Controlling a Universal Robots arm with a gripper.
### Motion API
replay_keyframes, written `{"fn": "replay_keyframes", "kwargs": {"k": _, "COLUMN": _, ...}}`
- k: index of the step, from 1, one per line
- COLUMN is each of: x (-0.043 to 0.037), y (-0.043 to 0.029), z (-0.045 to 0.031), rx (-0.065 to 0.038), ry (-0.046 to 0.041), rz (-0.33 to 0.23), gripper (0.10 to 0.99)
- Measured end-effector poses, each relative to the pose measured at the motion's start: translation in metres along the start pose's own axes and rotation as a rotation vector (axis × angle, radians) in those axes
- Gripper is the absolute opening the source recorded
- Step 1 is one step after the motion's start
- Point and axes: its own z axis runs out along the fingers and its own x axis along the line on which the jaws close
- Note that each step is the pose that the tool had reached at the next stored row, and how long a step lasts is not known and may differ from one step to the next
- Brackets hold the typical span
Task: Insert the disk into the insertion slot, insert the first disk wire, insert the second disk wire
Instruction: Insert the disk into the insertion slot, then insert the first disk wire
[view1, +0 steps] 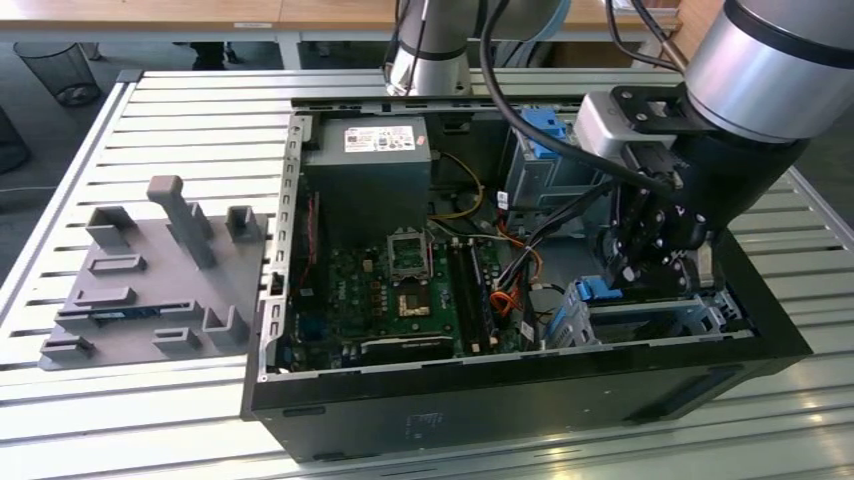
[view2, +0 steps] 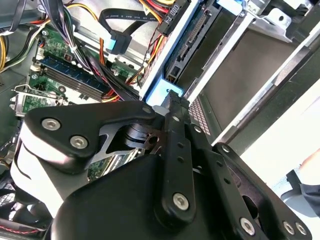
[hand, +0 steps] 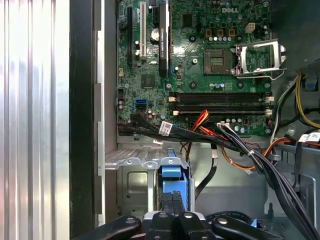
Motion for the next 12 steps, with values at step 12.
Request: {"fn": "replay_keyframes", "kwargs": {"k": 12, "x": -0.0001, "y": -0.0022, "z": 0.0019, "rx": 0.0, "ry": -0.0002, "rz": 0.0, "gripper": 0.106}}
